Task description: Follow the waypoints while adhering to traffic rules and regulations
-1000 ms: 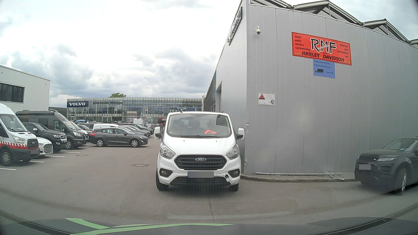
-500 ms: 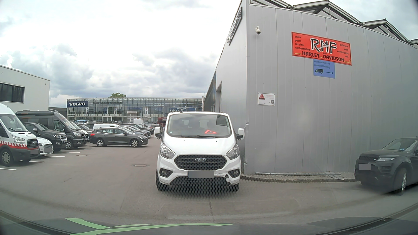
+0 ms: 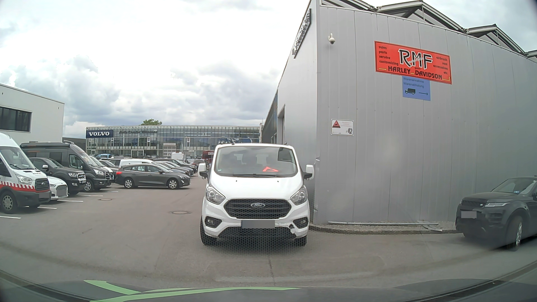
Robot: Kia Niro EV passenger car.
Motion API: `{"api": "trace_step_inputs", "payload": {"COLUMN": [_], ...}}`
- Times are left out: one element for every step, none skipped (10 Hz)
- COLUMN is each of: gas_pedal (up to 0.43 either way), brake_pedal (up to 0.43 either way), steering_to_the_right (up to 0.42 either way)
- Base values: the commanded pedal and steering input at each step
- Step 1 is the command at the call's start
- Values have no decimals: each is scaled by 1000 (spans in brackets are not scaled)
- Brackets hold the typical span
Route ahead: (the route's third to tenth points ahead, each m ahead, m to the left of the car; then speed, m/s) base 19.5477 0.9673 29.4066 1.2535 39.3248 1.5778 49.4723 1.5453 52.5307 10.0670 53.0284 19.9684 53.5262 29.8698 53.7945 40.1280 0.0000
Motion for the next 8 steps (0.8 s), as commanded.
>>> {"api": "trace_step_inputs", "payload": {"gas_pedal": [0, 0, 0, 0, 0, 0, 0, 0], "brake_pedal": [433, 433, 433, 433, 433, 433, 433, 433], "steering_to_the_right": [6, 6, 5, 6, 6, 6, 6, 6]}}
